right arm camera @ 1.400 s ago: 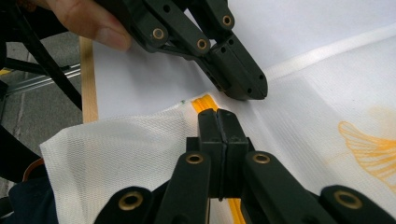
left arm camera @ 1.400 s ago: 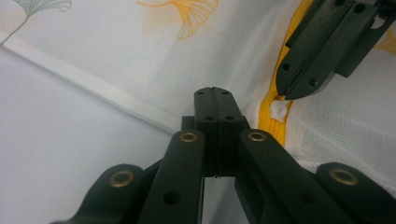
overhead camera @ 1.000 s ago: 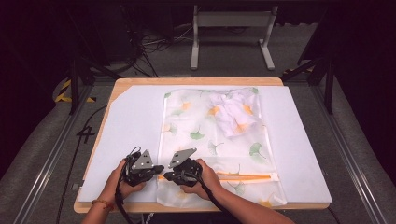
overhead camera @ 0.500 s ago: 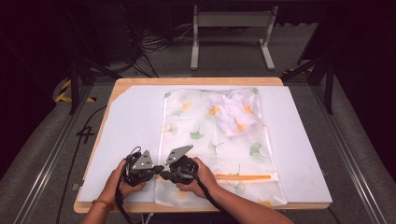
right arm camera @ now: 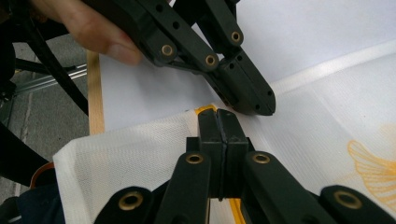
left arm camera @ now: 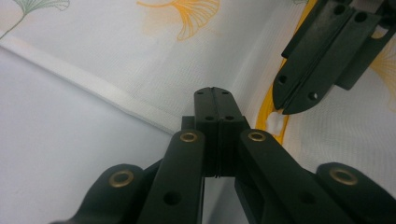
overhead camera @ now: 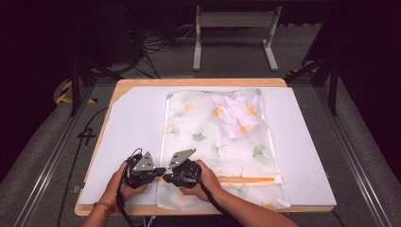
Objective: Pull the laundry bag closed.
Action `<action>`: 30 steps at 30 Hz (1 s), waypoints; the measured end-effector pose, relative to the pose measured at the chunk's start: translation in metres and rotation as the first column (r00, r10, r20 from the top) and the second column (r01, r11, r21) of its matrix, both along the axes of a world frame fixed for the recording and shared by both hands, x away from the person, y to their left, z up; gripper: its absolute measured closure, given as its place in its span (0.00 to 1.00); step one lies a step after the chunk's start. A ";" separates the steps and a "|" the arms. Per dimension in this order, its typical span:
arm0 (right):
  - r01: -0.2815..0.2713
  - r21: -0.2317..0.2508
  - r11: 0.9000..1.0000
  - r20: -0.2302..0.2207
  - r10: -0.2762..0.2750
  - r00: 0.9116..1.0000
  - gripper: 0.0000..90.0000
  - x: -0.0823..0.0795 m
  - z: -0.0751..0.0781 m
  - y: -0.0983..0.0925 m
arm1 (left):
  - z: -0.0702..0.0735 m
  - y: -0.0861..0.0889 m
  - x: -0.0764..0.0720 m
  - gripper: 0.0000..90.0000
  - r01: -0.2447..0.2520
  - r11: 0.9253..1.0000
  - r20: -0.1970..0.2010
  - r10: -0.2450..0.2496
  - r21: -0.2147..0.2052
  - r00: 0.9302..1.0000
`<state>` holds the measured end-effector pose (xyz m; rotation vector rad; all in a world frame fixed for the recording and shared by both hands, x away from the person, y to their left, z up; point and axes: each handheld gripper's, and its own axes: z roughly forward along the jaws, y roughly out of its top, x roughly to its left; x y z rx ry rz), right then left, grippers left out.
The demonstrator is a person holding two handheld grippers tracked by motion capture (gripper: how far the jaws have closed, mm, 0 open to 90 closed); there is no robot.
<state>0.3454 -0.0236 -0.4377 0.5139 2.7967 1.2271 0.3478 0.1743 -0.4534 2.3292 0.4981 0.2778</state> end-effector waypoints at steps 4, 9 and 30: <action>0.009 0.001 1.000 -0.004 -0.009 1.000 1.00 0.000 0.000 -0.004 | 0.000 0.001 0.001 1.00 0.003 1.000 -0.008 -0.003 -0.008 1.000; 0.012 -0.011 1.000 0.002 -0.012 1.000 1.00 -0.002 0.000 -0.006 | 0.000 0.001 0.001 1.00 0.002 1.000 -0.010 -0.002 -0.008 1.000; 0.033 -0.029 0.999 -0.012 -0.034 0.999 1.00 -0.004 0.002 -0.013 | -0.002 0.004 0.003 1.00 0.008 0.999 -0.026 -0.008 -0.031 1.000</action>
